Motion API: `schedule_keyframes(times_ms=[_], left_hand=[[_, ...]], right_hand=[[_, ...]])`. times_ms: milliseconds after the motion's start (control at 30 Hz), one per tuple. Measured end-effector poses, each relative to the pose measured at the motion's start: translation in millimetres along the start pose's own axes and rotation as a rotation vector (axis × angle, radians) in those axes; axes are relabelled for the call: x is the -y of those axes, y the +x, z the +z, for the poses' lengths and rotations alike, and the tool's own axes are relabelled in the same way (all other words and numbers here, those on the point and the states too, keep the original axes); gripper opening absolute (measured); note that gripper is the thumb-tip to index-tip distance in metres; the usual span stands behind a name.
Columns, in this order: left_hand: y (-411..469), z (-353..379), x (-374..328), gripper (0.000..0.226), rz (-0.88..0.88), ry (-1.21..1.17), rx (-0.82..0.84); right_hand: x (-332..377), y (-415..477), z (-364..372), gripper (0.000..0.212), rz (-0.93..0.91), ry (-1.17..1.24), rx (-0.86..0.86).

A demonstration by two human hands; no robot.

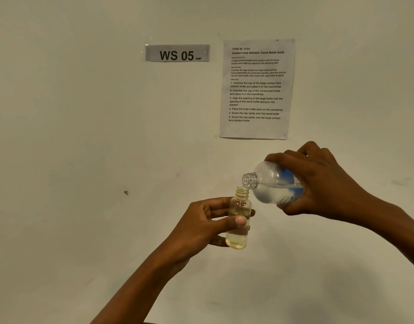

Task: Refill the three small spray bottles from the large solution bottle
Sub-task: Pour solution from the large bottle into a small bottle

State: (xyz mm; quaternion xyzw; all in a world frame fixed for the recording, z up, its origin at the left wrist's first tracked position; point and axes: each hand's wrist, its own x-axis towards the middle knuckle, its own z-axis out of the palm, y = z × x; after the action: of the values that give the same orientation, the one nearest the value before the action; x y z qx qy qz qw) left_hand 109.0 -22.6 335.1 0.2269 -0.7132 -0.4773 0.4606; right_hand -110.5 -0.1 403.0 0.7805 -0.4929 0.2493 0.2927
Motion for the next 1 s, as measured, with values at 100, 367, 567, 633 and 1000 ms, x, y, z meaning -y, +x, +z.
schedule_keyframes(times_ms=[100,367,567,633,1000], left_hand=[[0.0,-0.3,0.8,0.03,-0.004,0.008,-0.004],[0.8,-1.5,2.2,0.027,-0.007,0.027,-0.012],[2.4,-1.2,3.7,0.029,-0.015,0.037,-0.019],[3.0,-1.0,4.3,0.029,-0.016,0.039,-0.021],[3.6,-0.2,4.0,0.032,-0.005,0.018,-0.006]], right_hand=[[0.5,0.3,-0.2,0.08,0.007,-0.001,0.008],[-0.6,1.2,1.2,0.079,-0.008,-0.003,0.002],[-0.5,1.0,1.4,0.08,0.002,-0.002,0.011],[-0.8,0.9,1.3,0.08,0.004,-0.006,0.012],[-1.8,0.4,0.9,0.079,0.006,-0.008,0.014]])
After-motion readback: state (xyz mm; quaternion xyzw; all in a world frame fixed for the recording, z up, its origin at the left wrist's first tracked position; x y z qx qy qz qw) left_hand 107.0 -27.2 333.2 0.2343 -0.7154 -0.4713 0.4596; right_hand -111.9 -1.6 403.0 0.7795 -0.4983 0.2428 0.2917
